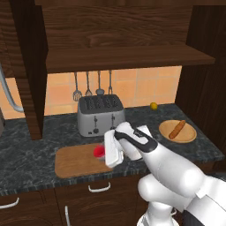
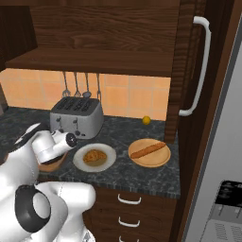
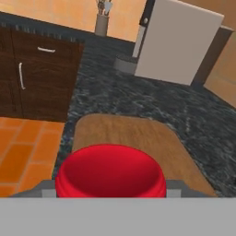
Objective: From the different types of pastries on the counter, select a croissant and place it on the cutting board. Then retrieve a jar of jam from the cabinet and place it alongside the croissant on the cutting board.
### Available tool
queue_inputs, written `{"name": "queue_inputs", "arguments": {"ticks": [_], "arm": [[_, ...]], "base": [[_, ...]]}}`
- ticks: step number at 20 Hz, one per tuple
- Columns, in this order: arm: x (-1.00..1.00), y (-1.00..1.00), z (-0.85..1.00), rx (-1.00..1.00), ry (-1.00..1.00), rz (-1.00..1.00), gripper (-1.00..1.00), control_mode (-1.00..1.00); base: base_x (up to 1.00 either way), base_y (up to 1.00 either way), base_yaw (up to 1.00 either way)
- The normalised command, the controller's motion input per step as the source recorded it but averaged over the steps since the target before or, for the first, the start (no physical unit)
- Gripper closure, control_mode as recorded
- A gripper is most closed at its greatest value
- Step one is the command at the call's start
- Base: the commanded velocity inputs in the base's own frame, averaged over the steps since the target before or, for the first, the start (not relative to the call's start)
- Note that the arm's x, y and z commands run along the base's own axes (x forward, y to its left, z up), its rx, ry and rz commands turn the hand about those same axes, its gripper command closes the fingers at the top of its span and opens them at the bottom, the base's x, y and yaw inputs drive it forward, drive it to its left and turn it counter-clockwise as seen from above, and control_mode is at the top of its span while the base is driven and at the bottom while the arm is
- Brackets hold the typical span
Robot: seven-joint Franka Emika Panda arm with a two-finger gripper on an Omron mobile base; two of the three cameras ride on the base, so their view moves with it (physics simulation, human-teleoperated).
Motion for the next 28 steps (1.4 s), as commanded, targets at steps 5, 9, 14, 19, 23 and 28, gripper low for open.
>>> {"name": "queue_inputs", "arguments": {"ticks": [5,9,14,19,23,28], "arm": [[0.21,0.00,-0.50,0.00,-0.02,-0.02,1.00,-1.00],[0.46,0.00,-0.43,0.01,-0.06,0.00,1.00,-1.00],[0.43,-0.07,-0.31,0.07,0.00,0.01,1.00,-1.00],[0.18,0.00,-0.45,0.02,-0.05,0.03,1.00,-1.00],[0.11,0.00,-0.48,0.00,-0.10,0.03,1.00,-1.00],[0.00,0.00,-0.53,0.00,-0.06,0.00,1.00,-1.00]], "base": [[0.00,0.00,0.00],[0.00,0.00,0.00],[0.00,0.00,0.00],[0.00,0.00,0.00],[0.00,0.00,0.00],[0.00,0.00,0.00]]}}
